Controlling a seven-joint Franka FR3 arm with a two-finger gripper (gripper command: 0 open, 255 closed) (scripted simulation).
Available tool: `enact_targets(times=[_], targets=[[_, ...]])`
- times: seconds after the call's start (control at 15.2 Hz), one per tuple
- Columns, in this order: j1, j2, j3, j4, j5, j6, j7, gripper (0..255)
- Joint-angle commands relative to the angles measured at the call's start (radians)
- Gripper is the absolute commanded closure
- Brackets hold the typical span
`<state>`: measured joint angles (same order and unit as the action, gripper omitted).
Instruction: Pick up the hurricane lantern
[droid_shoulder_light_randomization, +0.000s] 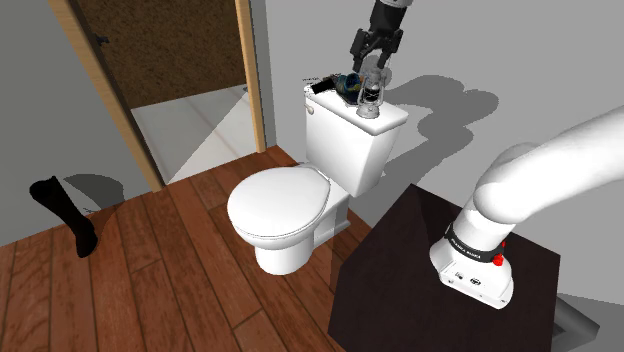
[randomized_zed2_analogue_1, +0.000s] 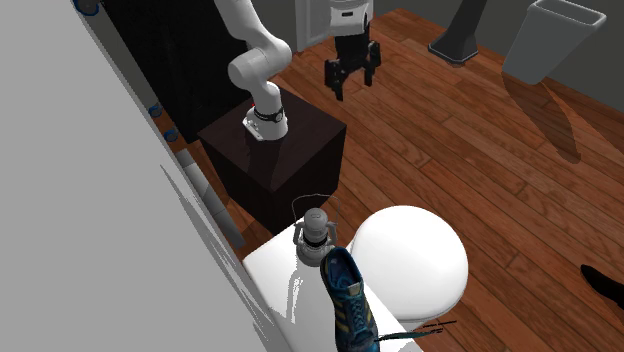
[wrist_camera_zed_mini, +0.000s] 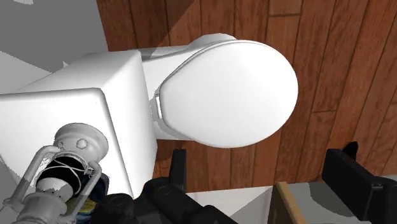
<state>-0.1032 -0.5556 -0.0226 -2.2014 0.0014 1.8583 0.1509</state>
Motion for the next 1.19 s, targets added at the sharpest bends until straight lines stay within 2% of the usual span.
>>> enact_targets(times=[0.0,0.53,1.12], targets=[[-0.028,0.065,0.004,0.040,-0.017,0.031,0.057,0],[-0.127,0.291,-0.001,0.179,-0.095,0.132,0.279,0],[-0.216,0.517,-0.046,0.366,-0.180,0.174,0.518,0]])
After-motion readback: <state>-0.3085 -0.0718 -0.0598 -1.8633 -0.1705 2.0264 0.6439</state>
